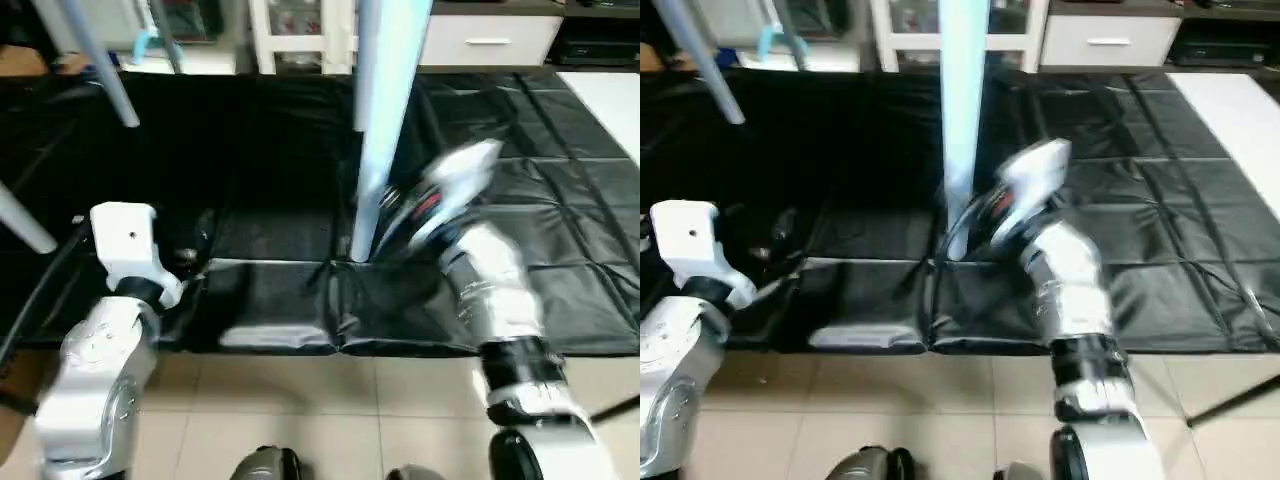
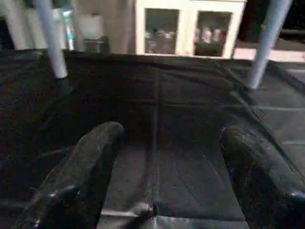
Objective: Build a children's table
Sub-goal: Flip table
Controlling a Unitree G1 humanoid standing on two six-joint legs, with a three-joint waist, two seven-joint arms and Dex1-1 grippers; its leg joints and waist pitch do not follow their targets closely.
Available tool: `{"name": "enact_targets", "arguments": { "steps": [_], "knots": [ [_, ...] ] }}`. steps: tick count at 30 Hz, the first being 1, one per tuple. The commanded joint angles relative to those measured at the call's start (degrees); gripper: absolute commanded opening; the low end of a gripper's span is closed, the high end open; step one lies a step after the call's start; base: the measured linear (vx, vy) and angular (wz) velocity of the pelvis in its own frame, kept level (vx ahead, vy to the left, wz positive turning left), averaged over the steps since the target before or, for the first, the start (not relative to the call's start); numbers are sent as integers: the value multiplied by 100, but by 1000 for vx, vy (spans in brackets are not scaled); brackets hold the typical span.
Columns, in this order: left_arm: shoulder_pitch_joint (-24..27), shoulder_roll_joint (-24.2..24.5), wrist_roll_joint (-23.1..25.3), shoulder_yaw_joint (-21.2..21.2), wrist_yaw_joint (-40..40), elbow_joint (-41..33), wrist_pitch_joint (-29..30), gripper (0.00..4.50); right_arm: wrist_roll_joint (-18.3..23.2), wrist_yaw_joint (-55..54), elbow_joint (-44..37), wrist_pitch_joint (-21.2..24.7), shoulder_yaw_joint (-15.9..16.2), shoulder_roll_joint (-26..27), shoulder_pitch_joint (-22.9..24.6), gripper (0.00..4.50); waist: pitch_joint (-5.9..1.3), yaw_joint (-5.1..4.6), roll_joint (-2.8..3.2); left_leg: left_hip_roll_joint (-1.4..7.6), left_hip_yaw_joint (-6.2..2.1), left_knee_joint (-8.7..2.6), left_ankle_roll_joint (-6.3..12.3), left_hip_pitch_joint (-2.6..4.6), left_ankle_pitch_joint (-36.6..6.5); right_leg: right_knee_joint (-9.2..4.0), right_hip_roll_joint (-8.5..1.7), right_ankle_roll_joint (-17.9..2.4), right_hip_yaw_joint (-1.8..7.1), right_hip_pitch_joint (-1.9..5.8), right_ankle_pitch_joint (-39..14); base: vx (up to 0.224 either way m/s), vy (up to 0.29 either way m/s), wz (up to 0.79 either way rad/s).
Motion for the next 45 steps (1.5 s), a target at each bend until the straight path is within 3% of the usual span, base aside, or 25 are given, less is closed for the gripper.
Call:
{"name": "enact_targets", "arguments": {
  "steps": [1, 2, 5, 7, 8, 10, 15, 18, 20, 21, 22, 23, 24, 25, 27, 28, 29, 30, 32, 35, 37, 41, 43, 44, 45],
  "knots": [
    [-27, -14, -11, 27, 54, 9, -176, 372, 246, -35, -456, 323, 15, 81, 335, 450, -486, -27, 67, 476, -309, -587, -138, 309, -1883, -440, -338, -944, 205, 128, -362, 0, 0, 0],
    [-40, -31, 47, -55, 46, 27, -272, 372, 143, 25, -651, 328, 162, 69, 592, 450, -507, -28, 132, 469, -333, -585, -157, 289, -1880, -427, -355, -907, 197, 140, -397, 0, 0, 0],
    [-15, -87, 202, -202, 91, 61, -425, 372, -142, -44, -864, 161, 360, 42, 1002, 450, -521, -72, 171, 457, -338, -599, -270, 271, -2099, -474, -369, -866, 193, 133, -658, 0, 0, 0],
    [15, -167, 219, -193, 136, 63, -452, 372, -72, -179, -1076, 258, 334, 69, 1144, 450, -493, -95, 154, 456, -324, -608, -288, 281, -2247, -526, -375, -839, 210, 109, -908, 0, 0, 0],
    [96, -355, 216, -103, 295, 67, -575, 372, 232, -362, -1635, 571, 286, 112, 1457, 450, -510, -91, 219, 455, -338, -600, -318, 291, -2359, -526, -398, -783, 213, 108, -1142, 0, 0, 0],
    [244, -462, 191, -52, 395, 24, -621, 372, 559, -359, -2329, 895, 391, 65, 1851, 450, -522, -100, 237, 471, -357, -608, -231, 287, -2211, -563, -369, -566, 216, 124, -1100, 0, 0, 0],
    [420, -578, 189, -210, 510, -65, -234, 372, 711, -439, -2936, 1319, 525, -58, 2267, 450, -542, -139, 251, 443, -360, -606, -315, 269, -2357, -608, -378, -510, 208, 92, -1526, 0, 0, 0],
    [772, -650, 541, -477, 685, -213, -358, 372, 127, -1180, -3047, 1554, 336, -68, 2676, 450, -542, -164, 198, 447, -359, -622, -357, 262, -2406, -664, -387, -367, 226, 72, -1891, 0, 0, 0],
    [947, -693, 610, -524, 668, -237, -505, 372, 7, -1429, -3113, 1730, 323, -114, 2833, 450, -580, -199, 57, 437, -351, -611, -343, 262, -2366, -706, -385, -280, 226, 67, -2134, 0, 0, 0],
    [1034, -706, 624, -539, 654, -240, -568, 372, -120, -1514, -3115, 1745, 346, -132, 2894, 450, -587, -187, 114, 432, -371, -610, -344, 248, -2301, -674, -407, -271, 226, 90, -2117, 0, 0, 0],
    [1187, -728, 562, -576, 559, -227, -628, 372, -308, -1712, -3112, 1852, 397, -171, 2991, 450, -584, -203, 68, 446, -362, -630, -372, 254, -2366, -713, -380, -206, 216, 57, -2177, 0, 0, 0],
    [1264, -735, 508, -597, 492, -219, -642, 372, -396, -1823, -3103, 1921, 423, -189, 3034, 450, -576, -207, 122, 437, -368, -646, -446, 266, -2502, -711, -376, -165, 215, 41, -2235, 0, 0, 0],
    [1421, -779, 469, -611, 435, -173, -757, 372, -634, -2072, -3021, 1932, 451, -150, 3070, 450, -594, -226, 24, 438, -368, -643, -467, 270, -2532, -724, -369, -144, 211, 44, -2252, 0, 0, 0],
    [1540, -819, 447, -640, 384, -126, -850, 372, -796, -2265, -2958, 1948, 480, -144, 3101, 450, -605, -223, 59, 433, -383, -648, -492, 259, -2510, -700, -386, -137, 213, 60, -2219, 0, 0, 0],
    [1760, -832, 481, -749, 332, -116, -1049, 372, -1203, -2608, -2806, 1805, 549, -136, 3147, 450, -614, -256, -29, 441, -390, -689, -598, 255, -2737, -729, -367, -43, 191, 45, -2355, 0, 0, 0],
    [1792, -821, 501, -781, 335, -130, -1087, 372, -1293, -2675, -2780, 1759, 566, -144, 3154, 450, -611, -254, 11, 431, -389, -706, -692, 296, -2984, -745, -366, 7, 200, 13, -2437, 0, 0, 0],
    [1818, -742, 586, -887, 291, -171, -1200, 372, -1350, -2942, -2663, 1702, 436, -41, 3127, 450, -565, -287, -94, 415, -386, -710, -748, 327, -3387, -824, -355, 84, 200, -36, -2752, 0, 0, 0],
    [1825, -693, 673, -975, 261, -184, -1304, 372, -1398, -3132, -2591, 1662, 346, 19, 3108, 450, -567, -273, -64, 402, -404, -700, -775, 369, -3544, -824, -365, 118, 196, -45, -2925, 0, 0, 0],
    [1853, -662, 742, -1084, 209, -208, -1415, 372, -1475, -3299, -2513, 1613, 274, 35, 3098, 450, -546, -287, -108, 394, -435, -700, -795, 412, -3770, -868, -376, 192, 201, -60, -3205, 0, 0, 0],
    [2079, -719, 815, -1200, 168, -152, -1447, 372, -1750, -3295, -2586, 1606, 482, -139, 3214, 450, -572, -335, -102, 414, -468, -823, -915, 364, -3881, -795, -324, 123, 163, 70, -2433, -7, 17, -5],
    [2121, -718, 860, -1212, 175, -137, -1494, 372, -1704, -3233, -2638, 1723, 528, -153, 3241, 450, -581, -360, -99, 413, -457, -838, -911, 385, -3945, -808, -321, 51, 167, 56, -2190, 0, 0, 0],
    [2191, -660, 967, -1268, 181, -152, -1726, 372, -1794, -3251, -2638, 1713, 670, -121, 3255, 450, -465, -486, -115, 398, -471, -910, -970, 435, -4780, -879, -273, 72, 47, 65, -2909, 0, 0, 0],
    [2133, -651, 963, -1276, 173, -136, -1874, 372, -1958, -3262, -2442, 1512, 854, -134, 3171, 450, -411, -525, -73, 425, -395, -1120, -1058, 383, -5326, -739, -113, 75, -102, 147, -2978, 0, 0, 0],
    [2133, -660, 953, -1284, 168, -156, -1870, 372, -1948, -3204, -2396, 1580, 917, -148, 3154, 450, -436, -463, -71, 482, -290, -1330, -1039, 242, -5360, -329, -43, -10, -96, 335, -2476, -72, -2, -5],
    [2133, -660, 953, -1284, 168, -156, -1870, 372, -1948, -3204, -2396, 1580, 917, -148, 3154, 450, -414, -381, -60, 494, -169, -1500, -1055, 143, -5382, -127, 10, -43, -94, 397, -2355, -113, -33, 4]
  ]
}}
